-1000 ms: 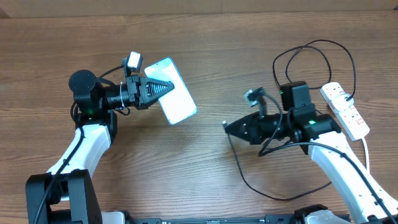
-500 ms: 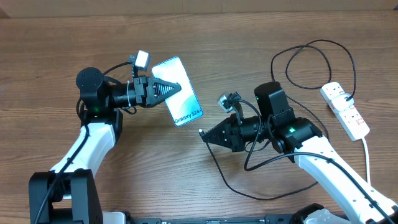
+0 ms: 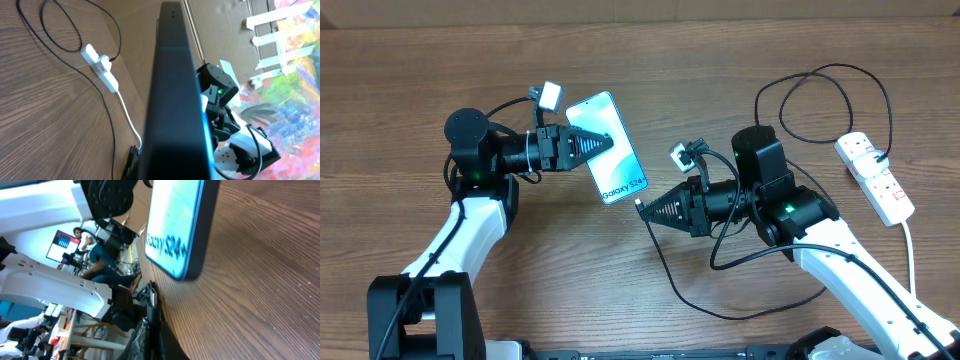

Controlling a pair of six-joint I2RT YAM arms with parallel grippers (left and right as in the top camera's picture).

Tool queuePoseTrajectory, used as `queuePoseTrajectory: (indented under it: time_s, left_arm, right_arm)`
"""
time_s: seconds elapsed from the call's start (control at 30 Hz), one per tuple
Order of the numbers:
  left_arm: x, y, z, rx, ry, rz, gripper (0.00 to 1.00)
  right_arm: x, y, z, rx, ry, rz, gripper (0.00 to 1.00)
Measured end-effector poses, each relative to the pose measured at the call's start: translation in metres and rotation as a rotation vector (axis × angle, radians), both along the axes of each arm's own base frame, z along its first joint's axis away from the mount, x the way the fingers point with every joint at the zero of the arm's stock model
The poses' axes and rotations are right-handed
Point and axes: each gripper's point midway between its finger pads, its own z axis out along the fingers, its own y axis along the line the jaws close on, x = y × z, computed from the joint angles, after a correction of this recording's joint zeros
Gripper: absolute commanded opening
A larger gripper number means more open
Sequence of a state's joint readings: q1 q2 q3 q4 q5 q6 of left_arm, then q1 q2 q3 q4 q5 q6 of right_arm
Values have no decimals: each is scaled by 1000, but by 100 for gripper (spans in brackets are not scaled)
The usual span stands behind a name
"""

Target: Plug charger to phone and switch on socket

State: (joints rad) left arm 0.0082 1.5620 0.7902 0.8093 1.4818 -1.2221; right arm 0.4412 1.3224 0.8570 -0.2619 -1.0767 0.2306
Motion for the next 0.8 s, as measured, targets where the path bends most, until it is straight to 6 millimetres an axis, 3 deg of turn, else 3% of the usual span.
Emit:
queuePoseTrajectory:
  time_s: [0.8]
  left_arm:
    - [-2, -6, 0, 0, -9, -13, 4]
  right_arm:
    - [-1, 3, -2, 0, 118, -16, 4]
